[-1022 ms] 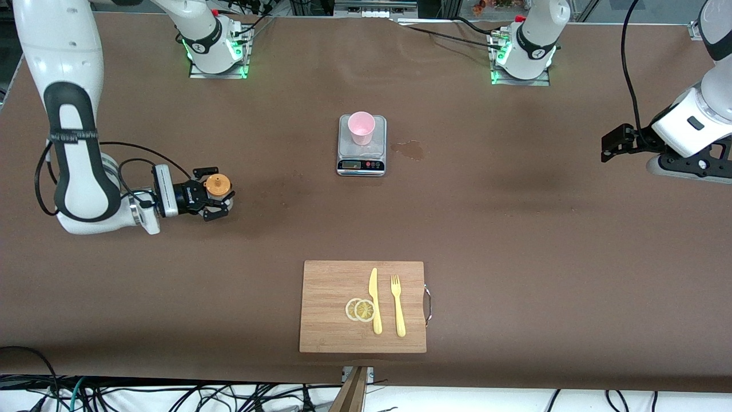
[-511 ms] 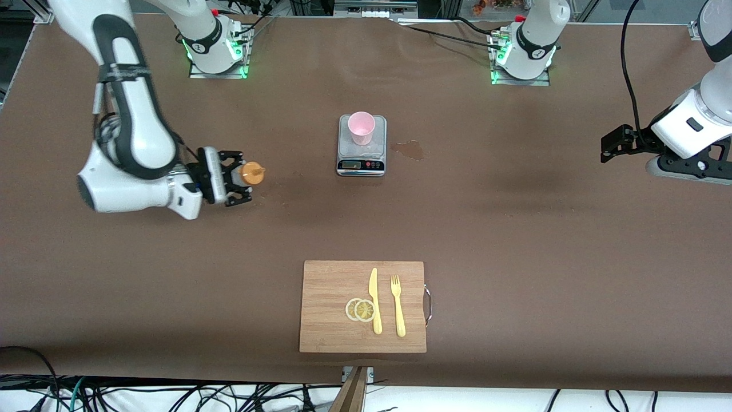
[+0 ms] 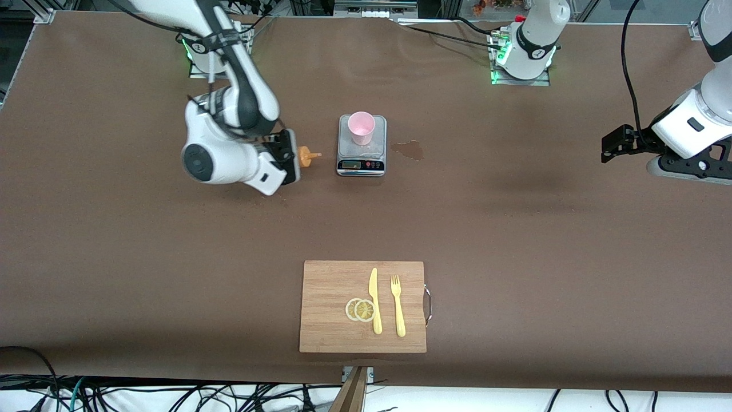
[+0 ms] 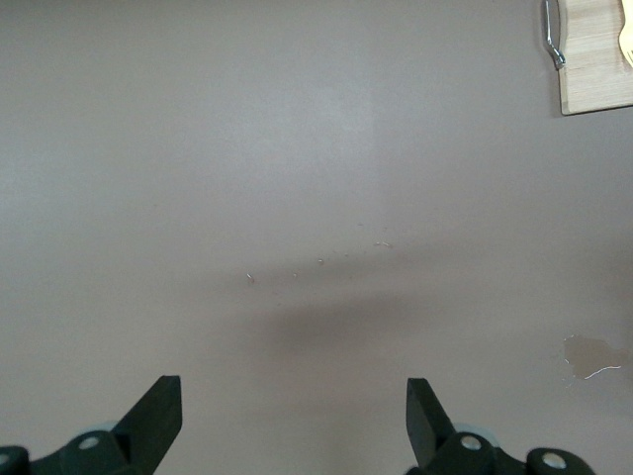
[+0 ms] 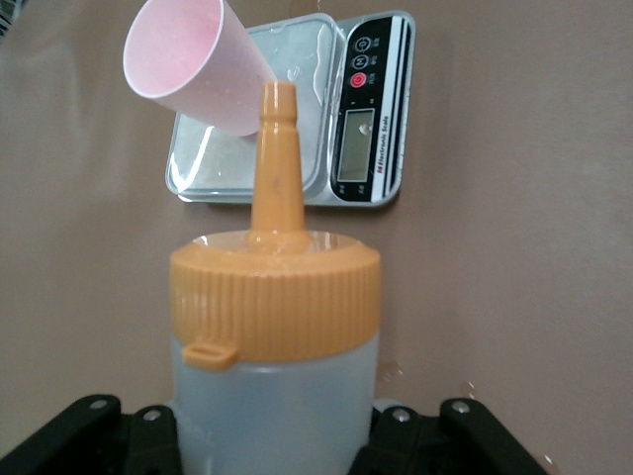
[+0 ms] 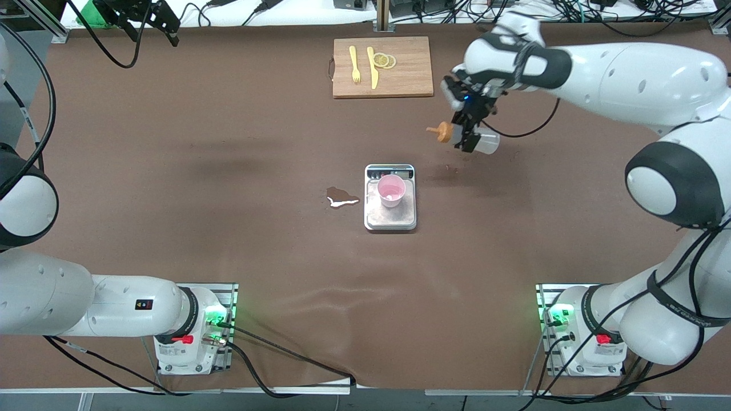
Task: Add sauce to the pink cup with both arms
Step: 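Lift the sauce bottle with the right gripper over the pink cup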
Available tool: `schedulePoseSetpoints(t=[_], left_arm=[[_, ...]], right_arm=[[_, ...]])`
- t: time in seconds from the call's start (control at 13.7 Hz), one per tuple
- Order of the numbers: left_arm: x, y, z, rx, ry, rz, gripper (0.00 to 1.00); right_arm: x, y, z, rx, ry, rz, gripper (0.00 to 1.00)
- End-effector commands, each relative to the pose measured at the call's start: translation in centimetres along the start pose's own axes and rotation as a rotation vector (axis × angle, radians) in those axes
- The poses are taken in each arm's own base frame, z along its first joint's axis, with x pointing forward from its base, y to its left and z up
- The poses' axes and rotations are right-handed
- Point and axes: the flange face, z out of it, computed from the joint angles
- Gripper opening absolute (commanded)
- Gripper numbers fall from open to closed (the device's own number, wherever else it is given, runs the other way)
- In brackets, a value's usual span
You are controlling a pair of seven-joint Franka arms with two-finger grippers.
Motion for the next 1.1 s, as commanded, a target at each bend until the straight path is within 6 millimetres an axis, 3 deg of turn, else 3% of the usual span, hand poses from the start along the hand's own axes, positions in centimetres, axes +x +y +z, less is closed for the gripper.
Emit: schedulePoseSetpoints(t=[0.0,0.37,0.88,1.02], left_arm=[[0.4,-0.2,-0.5,-0.003,0.009,0.008,1.00],[0.4,-0.5,-0.3,-0.007,0.005,0.004,1.00],[0.4,-0.8,-0.3,-0.007,0.005,0.001,1.00],[0.4,-0.8,-0.3,-0.007,0.005,0.000,1.00]], right_arm=[[3.9,-2.9,0.8,-0.038,-0.113,0.051,0.00],[9.0,-5.5,2.3,-0.080,-0.221,0.118,0.00],[12.3,-8.7,4.6,-0.102,-0.369,0.112,0.00],[12.5,-9.2,4.8,-0.101,-0.396,0.101,0.00]])
